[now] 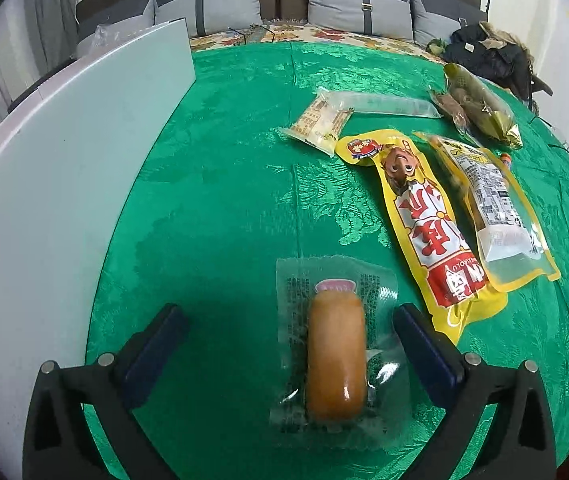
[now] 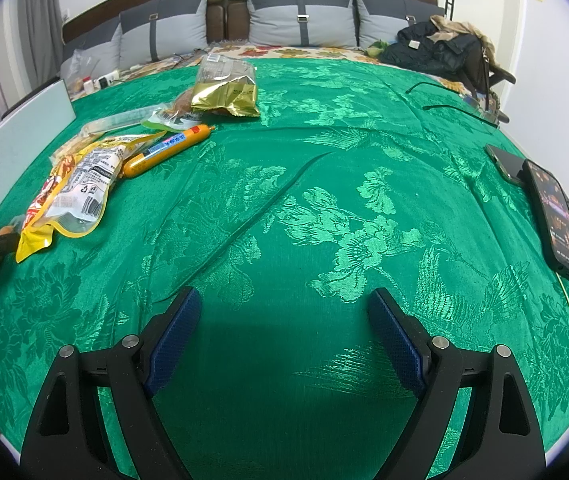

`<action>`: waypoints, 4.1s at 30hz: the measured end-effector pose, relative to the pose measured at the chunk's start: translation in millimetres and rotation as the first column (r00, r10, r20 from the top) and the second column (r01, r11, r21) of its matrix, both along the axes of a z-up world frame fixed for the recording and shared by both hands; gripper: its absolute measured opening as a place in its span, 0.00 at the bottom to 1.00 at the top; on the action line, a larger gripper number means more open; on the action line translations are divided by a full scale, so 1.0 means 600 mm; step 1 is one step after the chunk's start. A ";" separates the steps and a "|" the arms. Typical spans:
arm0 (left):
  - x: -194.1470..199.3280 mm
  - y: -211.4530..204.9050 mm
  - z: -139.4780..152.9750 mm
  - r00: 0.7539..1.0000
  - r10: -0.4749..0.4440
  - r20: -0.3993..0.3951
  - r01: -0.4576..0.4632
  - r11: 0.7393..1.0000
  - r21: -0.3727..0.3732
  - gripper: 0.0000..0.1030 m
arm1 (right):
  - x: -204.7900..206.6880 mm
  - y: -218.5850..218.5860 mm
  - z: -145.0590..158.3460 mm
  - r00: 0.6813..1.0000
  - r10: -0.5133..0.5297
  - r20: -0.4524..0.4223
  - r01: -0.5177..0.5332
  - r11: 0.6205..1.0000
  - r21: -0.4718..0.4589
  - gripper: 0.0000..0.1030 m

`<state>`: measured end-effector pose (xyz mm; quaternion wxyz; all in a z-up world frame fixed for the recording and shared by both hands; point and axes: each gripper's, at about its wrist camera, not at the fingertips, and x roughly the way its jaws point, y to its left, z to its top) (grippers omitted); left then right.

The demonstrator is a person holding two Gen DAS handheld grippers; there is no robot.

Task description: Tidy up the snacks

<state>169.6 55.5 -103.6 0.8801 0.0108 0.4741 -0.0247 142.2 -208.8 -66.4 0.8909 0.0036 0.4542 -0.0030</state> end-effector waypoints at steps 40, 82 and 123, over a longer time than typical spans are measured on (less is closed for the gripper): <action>-0.004 -0.001 -0.002 1.000 0.002 0.013 -0.002 1.000 -0.001 1.00 | 0.278 0.134 0.004 0.977 -0.060 -0.205 0.125 0.937 0.326 0.52; -0.006 0.001 -0.004 1.000 0.005 0.018 -0.005 1.000 -0.002 1.00 | 0.257 0.061 0.016 0.963 -0.033 -0.268 0.131 0.925 0.357 0.34; -0.085 0.070 0.083 0.999 0.019 -0.028 -0.028 0.932 -0.362 0.38 | 0.037 -0.061 0.067 0.960 0.089 -0.264 0.061 0.857 0.511 0.15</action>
